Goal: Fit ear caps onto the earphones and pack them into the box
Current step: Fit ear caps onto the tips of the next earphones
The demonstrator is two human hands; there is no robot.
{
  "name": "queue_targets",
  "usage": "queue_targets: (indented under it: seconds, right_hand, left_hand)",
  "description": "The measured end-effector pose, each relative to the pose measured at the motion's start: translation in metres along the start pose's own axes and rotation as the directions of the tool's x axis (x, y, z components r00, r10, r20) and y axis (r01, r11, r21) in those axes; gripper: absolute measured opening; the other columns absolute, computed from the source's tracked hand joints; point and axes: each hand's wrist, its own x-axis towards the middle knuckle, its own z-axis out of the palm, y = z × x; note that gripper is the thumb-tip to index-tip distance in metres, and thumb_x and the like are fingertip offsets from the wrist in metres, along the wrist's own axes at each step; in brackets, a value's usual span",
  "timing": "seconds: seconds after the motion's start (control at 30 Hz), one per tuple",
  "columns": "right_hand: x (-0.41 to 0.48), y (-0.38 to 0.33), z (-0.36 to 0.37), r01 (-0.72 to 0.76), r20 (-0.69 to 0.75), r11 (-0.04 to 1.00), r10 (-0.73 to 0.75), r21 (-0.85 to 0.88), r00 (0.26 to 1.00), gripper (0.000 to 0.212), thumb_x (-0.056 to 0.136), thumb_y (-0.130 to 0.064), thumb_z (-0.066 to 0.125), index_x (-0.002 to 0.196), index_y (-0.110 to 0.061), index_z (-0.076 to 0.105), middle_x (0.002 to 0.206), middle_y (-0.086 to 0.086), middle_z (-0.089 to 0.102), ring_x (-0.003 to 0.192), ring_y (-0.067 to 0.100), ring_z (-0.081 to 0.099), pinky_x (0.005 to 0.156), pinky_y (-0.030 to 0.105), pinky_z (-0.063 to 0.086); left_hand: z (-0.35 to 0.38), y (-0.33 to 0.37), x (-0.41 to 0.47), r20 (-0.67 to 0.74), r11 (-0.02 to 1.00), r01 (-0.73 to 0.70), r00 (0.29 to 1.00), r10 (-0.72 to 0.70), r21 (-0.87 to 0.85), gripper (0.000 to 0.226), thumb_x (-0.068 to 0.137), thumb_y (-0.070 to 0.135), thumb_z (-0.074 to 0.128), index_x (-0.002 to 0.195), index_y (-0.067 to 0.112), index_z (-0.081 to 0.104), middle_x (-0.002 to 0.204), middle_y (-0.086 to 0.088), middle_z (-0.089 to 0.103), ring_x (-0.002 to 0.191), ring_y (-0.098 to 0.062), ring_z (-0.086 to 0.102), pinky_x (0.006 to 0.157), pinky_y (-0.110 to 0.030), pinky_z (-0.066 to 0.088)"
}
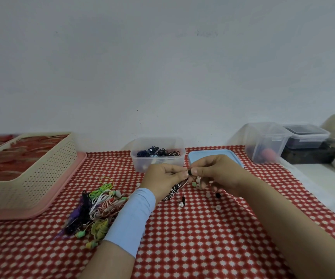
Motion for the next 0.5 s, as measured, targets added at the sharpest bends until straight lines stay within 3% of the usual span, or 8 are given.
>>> queue_targets:
  seconds: [0.13, 0.37, 0.5]
  right_hand:
    - [-0.0034, -0.0024, 0.0004, 0.065, -0.011, 0.996, -0.065, -0.055, 0.998, 0.011, 0.093, -0.011, 0.071, 0.098, -0.014, 0.08, 0.093, 0.01, 0.079, 0.062, 0.016, 0.067, 0.048, 0.025, 0.047]
    - [-0.0043, -0.0048, 0.001, 0.133, -0.068, 0.974, -0.147, -0.182, 0.987, 0.011, 0.084, -0.01, 0.08, 0.095, -0.012, 0.081, 0.083, 0.01, 0.078, 0.066, 0.021, 0.071, 0.048, 0.025, 0.052]
    - [-0.0026, -0.005, 0.0028, 0.172, -0.097, 0.946, -0.205, -0.275, 0.974, 0.014, 0.082, -0.013, 0.083, 0.096, -0.016, 0.08, 0.079, 0.002, 0.079, 0.067, 0.023, 0.074, 0.048, 0.023, 0.051]
  left_hand:
    - [-0.0011, 0.003, 0.0016, -0.022, 0.998, 0.006, 1.0, -0.005, 0.057, 0.011, 0.085, 0.022, 0.076, 0.095, 0.02, 0.077, 0.088, 0.014, 0.074, 0.079, 0.01, 0.065, 0.07, 0.0, 0.046]
    - [-0.0021, 0.0027, 0.0008, 0.019, 0.996, 0.021, 1.0, -0.022, 0.084, 0.005, 0.084, 0.029, 0.076, 0.085, 0.034, 0.074, 0.085, 0.019, 0.071, 0.089, 0.003, 0.066, 0.087, -0.016, 0.048]
    - [-0.0025, 0.0009, 0.001, 0.027, 0.994, 0.017, 0.999, -0.02, 0.105, 0.006, 0.084, 0.028, 0.076, 0.09, 0.03, 0.076, 0.084, 0.021, 0.068, 0.086, 0.007, 0.064, 0.082, -0.01, 0.046]
